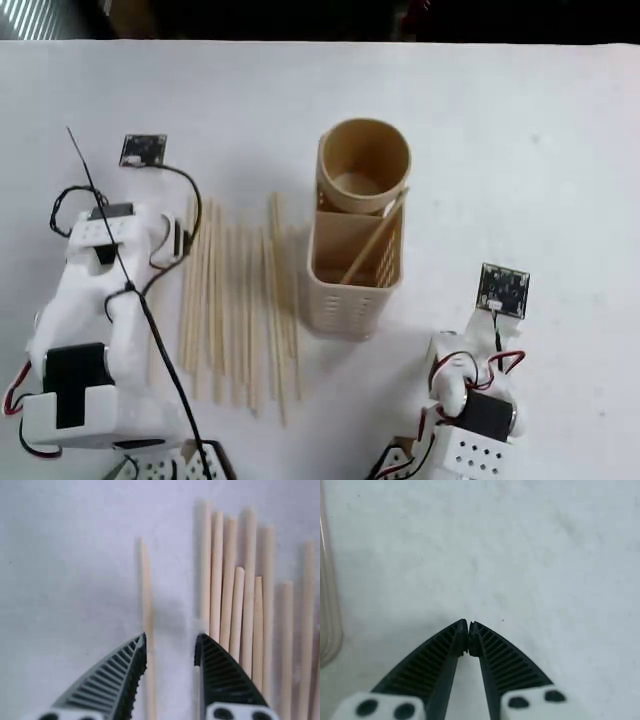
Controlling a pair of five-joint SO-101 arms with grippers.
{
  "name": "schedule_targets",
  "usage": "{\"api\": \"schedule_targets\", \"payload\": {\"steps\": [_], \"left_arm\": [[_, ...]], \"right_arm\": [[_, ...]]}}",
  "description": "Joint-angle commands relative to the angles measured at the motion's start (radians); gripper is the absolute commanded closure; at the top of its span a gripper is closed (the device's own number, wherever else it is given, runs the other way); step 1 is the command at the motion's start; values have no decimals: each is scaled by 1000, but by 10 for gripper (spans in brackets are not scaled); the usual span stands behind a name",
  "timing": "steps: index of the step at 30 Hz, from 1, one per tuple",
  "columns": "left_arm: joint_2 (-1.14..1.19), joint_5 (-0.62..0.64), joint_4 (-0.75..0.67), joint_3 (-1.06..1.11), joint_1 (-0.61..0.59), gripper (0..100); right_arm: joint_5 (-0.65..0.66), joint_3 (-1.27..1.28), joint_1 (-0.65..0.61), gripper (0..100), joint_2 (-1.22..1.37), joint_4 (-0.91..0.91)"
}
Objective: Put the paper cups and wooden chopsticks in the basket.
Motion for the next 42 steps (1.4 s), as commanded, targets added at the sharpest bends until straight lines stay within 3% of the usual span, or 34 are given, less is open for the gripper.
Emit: {"api": "schedule_targets", "payload": {"steps": [1,6,15,34,42], "left_arm": [[-4,-6,-17,-6,8,828],[-4,-8,-17,-6,8,828],[-4,-5,-17,-6,8,828],[-4,-3,-17,-6,10,828],[-5,-3,-11,9,88,828]], "right_arm": [[0,9,1,979,-10,4],[0,9,-16,979,-10,4],[0,9,-334,979,-10,4],[0,9,-337,979,-10,4],[0,9,-344,979,-10,4]]}}
